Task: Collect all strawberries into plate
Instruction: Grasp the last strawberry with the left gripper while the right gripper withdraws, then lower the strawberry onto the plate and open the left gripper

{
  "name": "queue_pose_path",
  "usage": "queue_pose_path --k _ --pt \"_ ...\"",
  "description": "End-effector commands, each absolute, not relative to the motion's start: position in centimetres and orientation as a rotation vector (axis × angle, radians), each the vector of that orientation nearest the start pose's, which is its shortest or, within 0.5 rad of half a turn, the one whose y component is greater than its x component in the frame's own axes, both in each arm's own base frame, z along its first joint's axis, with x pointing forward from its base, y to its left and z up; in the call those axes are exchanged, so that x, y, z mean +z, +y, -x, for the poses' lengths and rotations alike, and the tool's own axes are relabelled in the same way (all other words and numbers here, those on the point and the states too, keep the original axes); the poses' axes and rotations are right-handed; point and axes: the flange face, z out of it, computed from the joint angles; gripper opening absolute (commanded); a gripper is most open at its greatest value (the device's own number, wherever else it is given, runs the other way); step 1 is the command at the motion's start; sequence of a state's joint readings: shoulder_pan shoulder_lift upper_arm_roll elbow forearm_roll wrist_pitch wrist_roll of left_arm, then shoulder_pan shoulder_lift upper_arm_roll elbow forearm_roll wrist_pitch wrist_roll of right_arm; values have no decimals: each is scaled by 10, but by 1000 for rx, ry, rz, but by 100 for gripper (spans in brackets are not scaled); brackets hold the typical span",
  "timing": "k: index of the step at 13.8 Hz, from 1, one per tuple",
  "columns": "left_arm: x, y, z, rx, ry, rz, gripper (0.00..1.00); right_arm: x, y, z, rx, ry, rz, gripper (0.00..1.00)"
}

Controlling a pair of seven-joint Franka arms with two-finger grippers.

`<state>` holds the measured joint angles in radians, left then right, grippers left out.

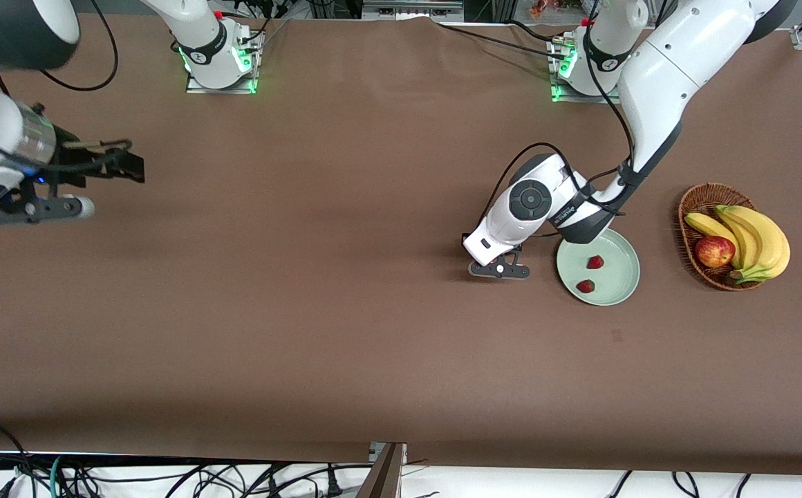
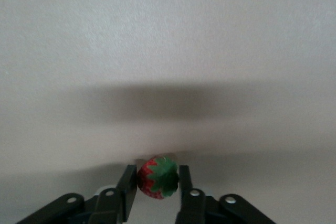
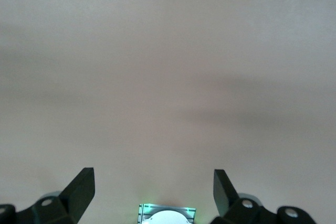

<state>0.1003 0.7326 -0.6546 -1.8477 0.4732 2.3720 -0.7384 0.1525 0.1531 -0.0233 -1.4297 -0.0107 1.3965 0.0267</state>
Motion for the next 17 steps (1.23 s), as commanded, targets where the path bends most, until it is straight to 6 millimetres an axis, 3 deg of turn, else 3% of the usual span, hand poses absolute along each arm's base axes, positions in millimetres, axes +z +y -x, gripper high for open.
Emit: queue_pose_path --k 1,4,6,9,11,12,13,14,17 --pt "216 -292 -569 59 123 3155 0 631 58 -544 190 -144 3163 100" --pt "258 -243 -595 130 168 3089 1 635 49 -529 202 -122 3166 100" --pt "276 -189 -609 245 271 3072 2 628 42 -526 246 -138 3160 100" --pt "277 -89 -621 330 493 3084 9 622 46 -533 273 -152 3167 100" --pt "268 -63 -618 365 549 3084 13 623 42 -534 263 -145 3164 100" --pt "265 -59 -617 370 542 3087 29 623 43 -535 254 -147 3166 100" --pt "266 -58 -618 369 543 3084 85 622 44 -540 254 -150 3165 100" --pt "267 -58 -618 370 540 3085 100 625 46 -543 239 -155 3164 100" --pt "284 -54 -626 363 516 3078 100 624 51 -546 239 -162 3166 100"
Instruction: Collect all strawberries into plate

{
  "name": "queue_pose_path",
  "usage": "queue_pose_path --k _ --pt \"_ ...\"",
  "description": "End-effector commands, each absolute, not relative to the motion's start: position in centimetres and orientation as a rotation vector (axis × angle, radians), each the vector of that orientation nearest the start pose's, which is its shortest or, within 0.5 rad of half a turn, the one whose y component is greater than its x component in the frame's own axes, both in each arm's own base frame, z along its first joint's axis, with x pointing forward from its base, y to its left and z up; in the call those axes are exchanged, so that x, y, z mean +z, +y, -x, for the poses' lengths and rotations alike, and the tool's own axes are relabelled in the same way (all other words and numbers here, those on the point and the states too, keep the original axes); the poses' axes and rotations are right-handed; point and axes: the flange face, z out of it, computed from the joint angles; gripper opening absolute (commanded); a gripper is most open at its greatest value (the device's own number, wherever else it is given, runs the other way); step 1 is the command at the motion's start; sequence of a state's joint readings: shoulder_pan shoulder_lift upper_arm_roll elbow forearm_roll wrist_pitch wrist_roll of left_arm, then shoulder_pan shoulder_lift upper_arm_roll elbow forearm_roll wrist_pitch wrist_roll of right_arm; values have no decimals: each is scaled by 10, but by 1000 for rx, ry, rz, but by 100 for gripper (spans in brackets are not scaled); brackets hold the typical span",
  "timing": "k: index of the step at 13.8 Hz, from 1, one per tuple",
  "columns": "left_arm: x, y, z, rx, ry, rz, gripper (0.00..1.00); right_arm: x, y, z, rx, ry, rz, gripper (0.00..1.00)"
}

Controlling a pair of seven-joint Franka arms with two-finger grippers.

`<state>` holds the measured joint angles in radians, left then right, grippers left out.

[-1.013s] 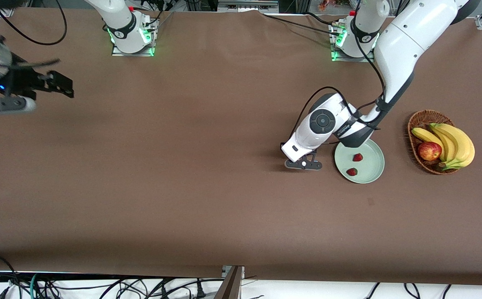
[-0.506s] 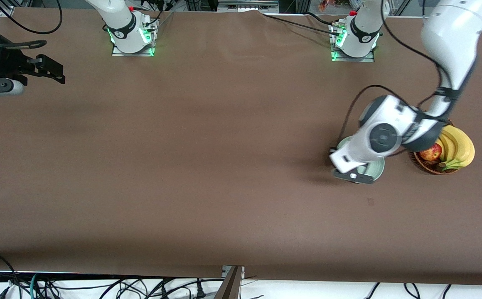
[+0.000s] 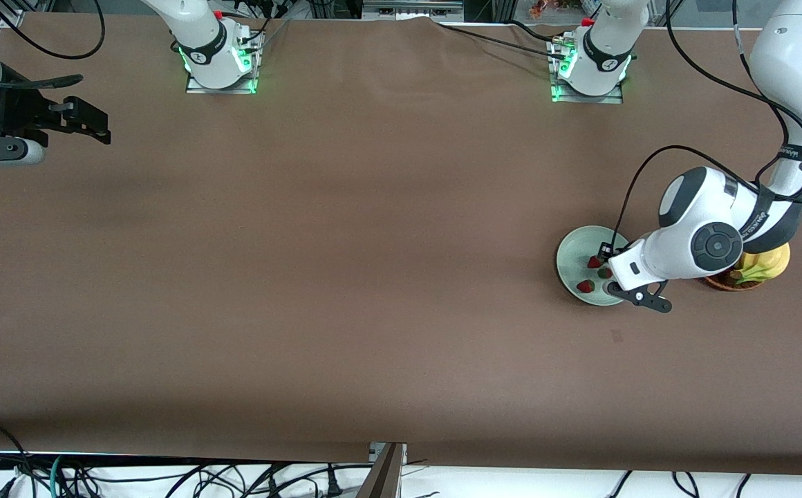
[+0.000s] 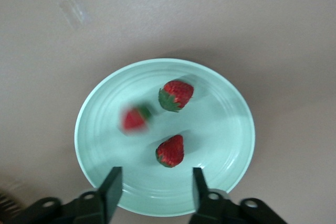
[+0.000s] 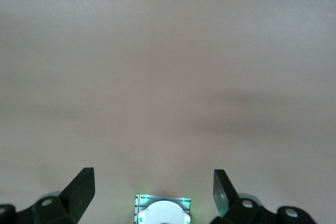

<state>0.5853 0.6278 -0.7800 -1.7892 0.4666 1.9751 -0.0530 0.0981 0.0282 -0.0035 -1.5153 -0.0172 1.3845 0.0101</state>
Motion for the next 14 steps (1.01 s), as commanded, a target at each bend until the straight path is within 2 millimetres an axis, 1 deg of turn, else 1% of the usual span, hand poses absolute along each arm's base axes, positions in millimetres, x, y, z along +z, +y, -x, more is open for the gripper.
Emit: queue_pose_path --k 1,3,5,6,8,10,11,12,13,14 --pt "299 -52 -631 370 505 3070 100 624 51 -546 236 -162 3164 100" --pt "339 -63 -638 384 518 3058 100 623 53 -546 239 -170 3162 100" --pt "403 -69 -641 346 504 3034 100 623 52 -546 241 -165 3161 100" --pt "435 -67 -640 337 470 3058 100 623 51 -546 241 -162 3162 100" --pt "494 -63 -628 373 412 3095 100 623 50 -546 241 -160 3162 100" --pt "540 -58 -621 312 371 3075 100 623 49 -546 241 -144 3161 100" --pt "570 -74 -609 233 353 3030 100 623 48 -546 241 -139 3161 100" --pt "581 -83 -604 204 323 2996 100 623 48 -546 241 -134 3161 100" --pt "605 -74 -593 130 244 2995 100 623 48 -546 241 -131 3162 100" --pt "610 -56 -590 90 155 3059 100 623 49 -546 241 -134 3162 100"
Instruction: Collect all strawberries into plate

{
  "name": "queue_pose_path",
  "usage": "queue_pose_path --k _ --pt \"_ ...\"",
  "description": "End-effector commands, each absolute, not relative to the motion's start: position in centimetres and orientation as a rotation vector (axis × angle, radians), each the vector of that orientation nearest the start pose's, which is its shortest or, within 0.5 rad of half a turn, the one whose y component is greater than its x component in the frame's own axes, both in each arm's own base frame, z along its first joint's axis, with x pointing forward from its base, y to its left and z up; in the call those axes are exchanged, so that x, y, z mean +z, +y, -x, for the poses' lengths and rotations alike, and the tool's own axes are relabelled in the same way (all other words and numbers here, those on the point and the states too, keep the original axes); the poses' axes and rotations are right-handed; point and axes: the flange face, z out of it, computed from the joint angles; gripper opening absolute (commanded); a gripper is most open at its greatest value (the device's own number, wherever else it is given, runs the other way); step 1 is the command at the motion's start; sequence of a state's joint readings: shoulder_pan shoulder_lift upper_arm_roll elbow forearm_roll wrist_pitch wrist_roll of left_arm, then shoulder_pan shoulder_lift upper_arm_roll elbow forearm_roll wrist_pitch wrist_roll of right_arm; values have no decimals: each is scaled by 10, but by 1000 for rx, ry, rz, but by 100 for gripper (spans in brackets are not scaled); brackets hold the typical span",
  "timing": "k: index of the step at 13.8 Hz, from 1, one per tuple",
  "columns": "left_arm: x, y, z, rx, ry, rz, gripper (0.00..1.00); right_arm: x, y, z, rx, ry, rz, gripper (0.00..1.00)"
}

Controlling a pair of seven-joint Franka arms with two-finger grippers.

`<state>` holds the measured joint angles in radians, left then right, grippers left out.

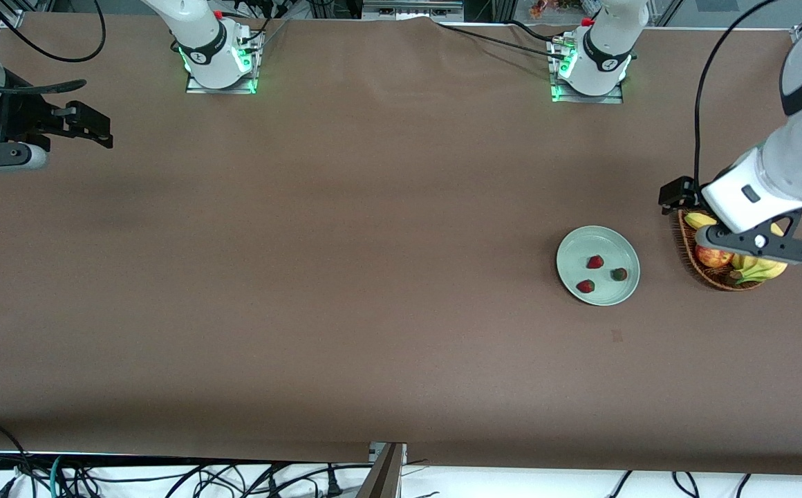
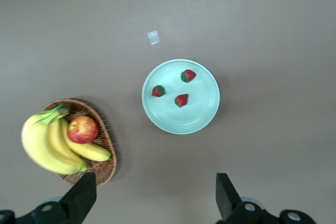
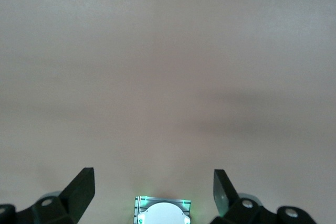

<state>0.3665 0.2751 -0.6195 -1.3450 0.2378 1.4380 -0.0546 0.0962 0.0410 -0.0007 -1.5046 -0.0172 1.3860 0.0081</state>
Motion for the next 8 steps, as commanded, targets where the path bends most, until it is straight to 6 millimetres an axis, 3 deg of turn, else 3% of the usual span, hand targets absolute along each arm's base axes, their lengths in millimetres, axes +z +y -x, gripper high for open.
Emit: queue_pose_path --k 1,5,8 --pt "614 -43 -580 71 90 3105 100 623 49 -546 241 -131 3162 100" --pt "589 -36 -544 -87 49 3133 100 623 50 -546 239 -151 3160 100" --pt "586 -39 -545 -61 47 3132 100 620 50 -548 248 -155 3161 100"
